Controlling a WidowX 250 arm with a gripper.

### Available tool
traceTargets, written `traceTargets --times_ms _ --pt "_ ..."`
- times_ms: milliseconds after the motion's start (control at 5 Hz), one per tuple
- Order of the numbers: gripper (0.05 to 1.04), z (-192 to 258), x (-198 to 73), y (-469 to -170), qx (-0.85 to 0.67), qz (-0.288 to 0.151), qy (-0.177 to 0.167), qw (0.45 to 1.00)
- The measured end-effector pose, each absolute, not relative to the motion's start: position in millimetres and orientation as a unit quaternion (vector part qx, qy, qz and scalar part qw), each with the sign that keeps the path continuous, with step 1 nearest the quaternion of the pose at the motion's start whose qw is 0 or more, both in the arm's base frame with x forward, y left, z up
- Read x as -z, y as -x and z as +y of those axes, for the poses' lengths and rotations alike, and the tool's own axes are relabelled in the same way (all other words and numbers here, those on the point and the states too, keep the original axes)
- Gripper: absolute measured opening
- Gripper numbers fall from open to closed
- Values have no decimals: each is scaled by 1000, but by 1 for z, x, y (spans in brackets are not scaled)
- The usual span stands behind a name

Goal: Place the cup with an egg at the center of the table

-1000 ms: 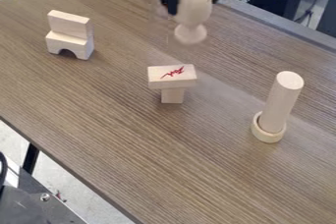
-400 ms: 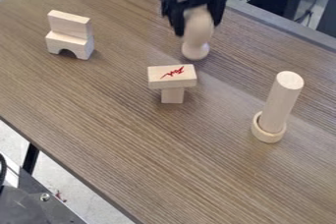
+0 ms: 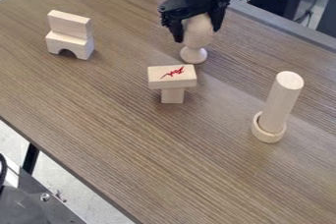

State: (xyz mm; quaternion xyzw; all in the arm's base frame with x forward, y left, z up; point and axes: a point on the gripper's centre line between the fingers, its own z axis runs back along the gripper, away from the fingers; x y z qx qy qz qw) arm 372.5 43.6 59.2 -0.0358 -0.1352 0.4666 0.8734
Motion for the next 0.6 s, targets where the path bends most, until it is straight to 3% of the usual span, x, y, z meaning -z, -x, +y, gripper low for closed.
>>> traceTargets --times_ms 200,600 --pt "1001 44 -63 -365 -469 -133 29 873" --pt "1000 45 -112 -365 -488 -173 45 855"
